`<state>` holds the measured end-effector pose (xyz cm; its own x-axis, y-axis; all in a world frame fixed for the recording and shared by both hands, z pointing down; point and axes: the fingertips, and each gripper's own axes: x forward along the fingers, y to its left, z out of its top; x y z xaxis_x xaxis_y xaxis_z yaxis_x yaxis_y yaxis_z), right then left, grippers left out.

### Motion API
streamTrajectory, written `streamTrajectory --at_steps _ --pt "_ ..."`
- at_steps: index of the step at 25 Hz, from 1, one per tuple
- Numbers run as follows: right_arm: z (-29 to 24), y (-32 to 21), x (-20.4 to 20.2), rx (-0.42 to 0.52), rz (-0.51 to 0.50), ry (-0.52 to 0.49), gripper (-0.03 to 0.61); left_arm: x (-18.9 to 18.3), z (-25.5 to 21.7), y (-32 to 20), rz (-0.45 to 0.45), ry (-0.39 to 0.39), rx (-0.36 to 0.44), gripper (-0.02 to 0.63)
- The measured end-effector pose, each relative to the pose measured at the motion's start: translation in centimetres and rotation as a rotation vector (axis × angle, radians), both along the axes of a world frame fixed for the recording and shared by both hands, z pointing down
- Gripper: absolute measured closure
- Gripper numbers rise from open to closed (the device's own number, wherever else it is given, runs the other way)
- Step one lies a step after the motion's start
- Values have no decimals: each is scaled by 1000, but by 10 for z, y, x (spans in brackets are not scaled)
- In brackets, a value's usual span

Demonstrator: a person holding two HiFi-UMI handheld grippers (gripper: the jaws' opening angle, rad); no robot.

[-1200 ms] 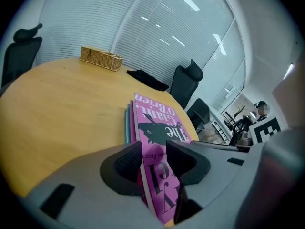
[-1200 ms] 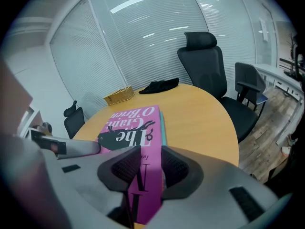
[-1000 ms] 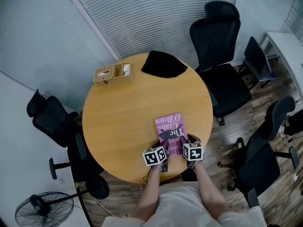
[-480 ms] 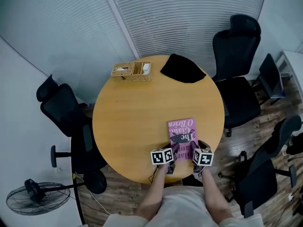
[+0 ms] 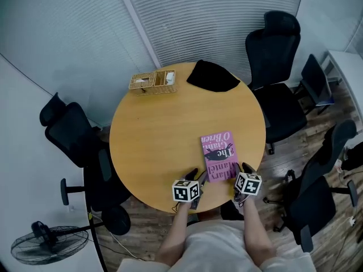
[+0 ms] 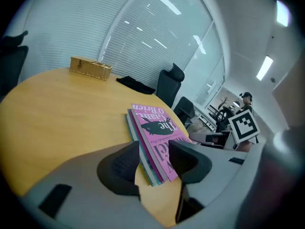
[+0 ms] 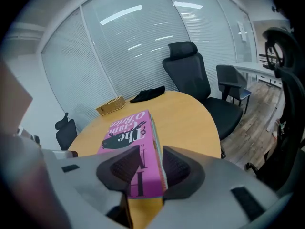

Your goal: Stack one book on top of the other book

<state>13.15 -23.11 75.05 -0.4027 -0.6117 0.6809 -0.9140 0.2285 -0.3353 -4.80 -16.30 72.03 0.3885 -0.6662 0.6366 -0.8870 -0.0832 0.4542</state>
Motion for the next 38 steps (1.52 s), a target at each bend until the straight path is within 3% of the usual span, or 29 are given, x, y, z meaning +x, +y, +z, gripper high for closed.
streamTrajectory --at_steps 10,15,30,35,38 --pt "-44 56 -22 137 -10 58 419 0 -33 32 137 -60 124 407" --pt "-52 80 -24 157 7 63 419 -5 -45 47 188 -92 171 407" --pt "-65 107 -25 186 52 56 441 -8 -57 60 220 -107 224 422" --pt "-70 109 -15 211 104 51 534 -7 -62 57 206 -91 242 482" --pt "-69 109 -9 211 110 56 552 -6 -66 54 187 -79 260 548"
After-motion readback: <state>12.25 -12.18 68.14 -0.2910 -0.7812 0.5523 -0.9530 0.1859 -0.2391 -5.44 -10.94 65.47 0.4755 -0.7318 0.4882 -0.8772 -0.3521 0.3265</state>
